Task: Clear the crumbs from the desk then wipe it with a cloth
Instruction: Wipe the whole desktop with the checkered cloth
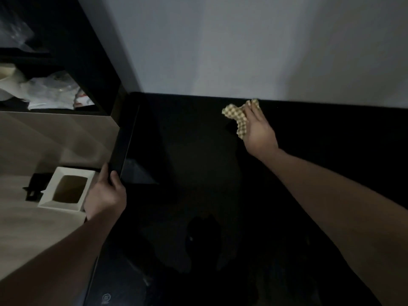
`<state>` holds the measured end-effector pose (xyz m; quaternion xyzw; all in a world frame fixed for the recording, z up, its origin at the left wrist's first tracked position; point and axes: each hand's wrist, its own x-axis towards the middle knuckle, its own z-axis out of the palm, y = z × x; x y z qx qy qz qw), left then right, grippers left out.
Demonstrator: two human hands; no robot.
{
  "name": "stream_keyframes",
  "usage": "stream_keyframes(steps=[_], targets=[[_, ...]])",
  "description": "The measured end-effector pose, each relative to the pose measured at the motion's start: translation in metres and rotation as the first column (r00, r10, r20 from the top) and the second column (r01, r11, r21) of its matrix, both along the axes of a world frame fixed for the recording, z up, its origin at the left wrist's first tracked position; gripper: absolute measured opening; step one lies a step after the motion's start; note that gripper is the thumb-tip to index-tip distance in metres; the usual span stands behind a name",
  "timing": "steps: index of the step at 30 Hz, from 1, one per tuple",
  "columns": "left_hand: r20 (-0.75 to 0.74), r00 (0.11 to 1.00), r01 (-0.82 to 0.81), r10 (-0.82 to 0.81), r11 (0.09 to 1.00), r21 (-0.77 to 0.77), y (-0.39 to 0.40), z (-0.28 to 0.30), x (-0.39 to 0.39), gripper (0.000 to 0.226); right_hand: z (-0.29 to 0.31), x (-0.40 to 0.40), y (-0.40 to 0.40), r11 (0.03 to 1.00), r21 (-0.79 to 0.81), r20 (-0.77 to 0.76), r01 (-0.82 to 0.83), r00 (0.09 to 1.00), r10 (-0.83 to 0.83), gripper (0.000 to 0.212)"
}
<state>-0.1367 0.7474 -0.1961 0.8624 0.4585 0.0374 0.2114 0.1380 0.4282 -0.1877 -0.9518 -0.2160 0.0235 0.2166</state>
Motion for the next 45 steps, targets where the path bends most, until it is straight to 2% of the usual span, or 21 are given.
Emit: stream_keyframes(steps=[3, 6, 9, 12, 15, 17, 21, 26, 28, 30, 31, 33, 35, 36, 38, 41, 43, 45], targets=[[0.009, 1.0, -0.002, 0.002, 1.0, -0.011, -0.002, 0.002, -0.002, 0.05, 0.001, 0.019, 0.011, 0.99, -0.142, -0.127, 0.016, 0.991, -0.034, 0.064], [-0.005, 1.0, -0.029, 0.029, 0.999, 0.045, -0.002, 0.001, 0.002, 0.049, -0.008, 0.029, 0.019, 0.968, -0.249, -0.198, 0.015, 0.978, -0.066, 0.065], [0.002, 1.0, -0.029, 0.029, 0.997, 0.068, -0.007, 0.001, 0.003, 0.048, -0.02, 0.027, 0.022, 0.964, -0.261, -0.154, 0.039, 0.985, -0.082, 0.066], [-0.016, 0.999, -0.03, 0.031, 0.997, 0.075, -0.005, 0.003, 0.004, 0.048, -0.021, 0.006, 0.018, 0.968, -0.251, -0.086, -0.01, 0.996, -0.012, 0.068], [-0.027, 0.999, -0.032, 0.034, 0.997, 0.068, -0.006, 0.005, 0.004, 0.049, -0.022, -0.03, 0.002, 0.964, -0.255, -0.039, -0.069, 0.997, 0.061, 0.066], [-0.038, 0.998, -0.042, 0.043, 0.998, 0.05, -0.009, 0.007, 0.003, 0.05, -0.021, -0.063, -0.013, 0.972, -0.208, -0.059, -0.11, 0.993, 0.1, 0.065], [-0.021, 0.999, -0.038, 0.039, 0.999, 0.032, -0.015, 0.018, 0.004, 0.049, -0.02, -0.16, -0.037, 0.955, -0.163, -0.027, -0.247, 0.969, 0.246, 0.062], [-0.034, 0.999, -0.023, 0.024, 0.999, 0.028, -0.016, 0.022, 0.001, 0.049, -0.017, -0.284, -0.064, 0.902, -0.134, 0.021, -0.411, 0.909, 0.417, 0.077], [-0.03, 0.999, -0.024, 0.025, 0.999, 0.024, -0.015, 0.022, 0.0, 0.05, -0.029, -0.311, -0.072, 0.866, -0.197, 0.054, -0.46, 0.876, 0.478, 0.082], [-0.022, 0.999, -0.034, 0.034, 0.999, 0.016, -0.015, 0.022, 0.001, 0.05, -0.034, -0.32, -0.08, 0.848, -0.217, 0.014, -0.483, 0.867, 0.498, 0.086], [-0.019, 0.999, -0.037, 0.037, 0.999, 0.016, -0.016, 0.023, 0.001, 0.05, -0.029, -0.319, -0.081, 0.864, -0.164, -0.015, -0.475, 0.877, 0.48, 0.084], [-0.009, 0.999, -0.04, 0.041, 0.999, 0.013, -0.016, 0.023, 0.002, 0.05, -0.013, -0.311, -0.073, 0.93, 0.156, -0.145, -0.334, 0.923, 0.356, 0.067], [0.007, 0.999, -0.046, 0.046, 0.999, 0.011, -0.016, 0.023, 0.002, 0.049, 0.002, -0.285, -0.06, 0.898, 0.437, -0.261, -0.054, 0.948, 0.185, 0.055], [0.011, 0.999, -0.048, 0.048, 0.999, 0.011, -0.015, 0.023, 0.003, 0.049, 0.011, -0.261, -0.052, 0.876, 0.477, -0.296, 0.073, 0.952, 0.082, 0.055], [0.005, 0.999, -0.046, 0.046, 0.999, 0.015, -0.014, 0.021, 0.003, 0.048, 0.022, -0.203, -0.035, 0.869, 0.458, -0.312, 0.184, 0.949, -0.037, 0.056], [-0.003, 0.999, -0.036, 0.036, 0.999, 0.017, -0.011, 0.017, 0.003, 0.049, 0.028, -0.111, -0.021, 0.909, 0.378, -0.194, 0.175, 0.975, -0.107, 0.054], [-0.004, 0.999, -0.038, 0.038, 0.999, 0.012, -0.008, 0.013, 0.004, 0.05, 0.023, -0.059, -0.02, 0.962, 0.24, -0.131, 0.132, 0.986, -0.103, 0.055], [-0.009, 0.999, -0.048, 0.048, 0.999, 0.017, -0.007, 0.011, 0.005, 0.051, 0.008, -0.032, -0.021, 0.994, 0.011, -0.154, 0.11, 0.982, -0.107, 0.057]])
